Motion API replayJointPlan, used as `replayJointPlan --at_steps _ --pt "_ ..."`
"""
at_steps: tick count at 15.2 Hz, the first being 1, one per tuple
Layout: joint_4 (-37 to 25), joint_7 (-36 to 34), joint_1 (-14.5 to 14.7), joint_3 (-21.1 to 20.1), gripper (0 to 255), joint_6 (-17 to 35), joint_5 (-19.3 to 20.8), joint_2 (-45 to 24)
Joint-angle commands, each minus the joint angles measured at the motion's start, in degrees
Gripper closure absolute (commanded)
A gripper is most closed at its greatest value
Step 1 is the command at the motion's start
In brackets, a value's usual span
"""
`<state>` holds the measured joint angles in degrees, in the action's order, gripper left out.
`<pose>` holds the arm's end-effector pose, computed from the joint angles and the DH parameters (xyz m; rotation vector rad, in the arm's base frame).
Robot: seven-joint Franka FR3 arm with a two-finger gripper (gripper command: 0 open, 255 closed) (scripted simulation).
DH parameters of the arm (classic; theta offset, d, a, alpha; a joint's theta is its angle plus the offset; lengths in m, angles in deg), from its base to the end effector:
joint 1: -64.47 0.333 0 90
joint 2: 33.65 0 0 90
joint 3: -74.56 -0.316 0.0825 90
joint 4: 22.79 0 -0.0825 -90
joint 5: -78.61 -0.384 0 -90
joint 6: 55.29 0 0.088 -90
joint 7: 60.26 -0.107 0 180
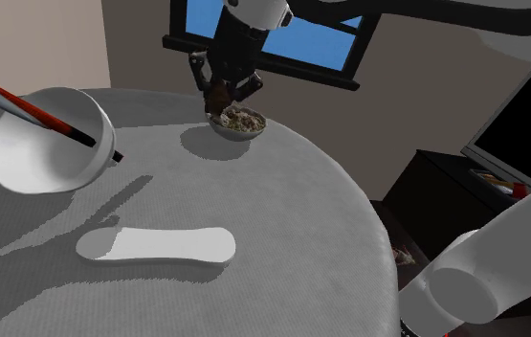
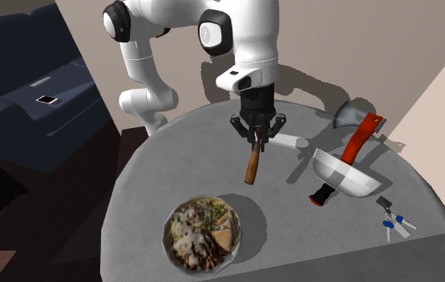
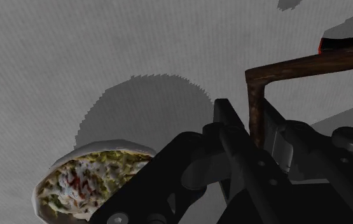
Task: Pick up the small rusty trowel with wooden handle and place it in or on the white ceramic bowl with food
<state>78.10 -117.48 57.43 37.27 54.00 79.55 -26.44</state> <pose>0.4673 0.2941 0.6204 -2.9359 0.6899 -0.3669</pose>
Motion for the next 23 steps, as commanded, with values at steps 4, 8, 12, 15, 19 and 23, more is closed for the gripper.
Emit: replayJointPlan --at_steps 4,8,12,15,19,23 --pt "-1.65 5.58 -2.4 3.11 255 0.13 0.02 -1.93" --pt "-3.85 10.05 -4.47 5.49 255 0.24 0.42 -4.49" --pt "-7.27 14.11 -6.45 7.5 255 -0.06 1.18 -7.95" --pt "-10.69 16.92 -7.79 8.84 255 -0.63 1.94 -11.12" --pt "-9.58 18.19 -8.48 9.48 255 1.47 2.09 -12.2" --pt "-6.06 18.26 -8.62 9.55 255 4.66 1.91 -11.82"
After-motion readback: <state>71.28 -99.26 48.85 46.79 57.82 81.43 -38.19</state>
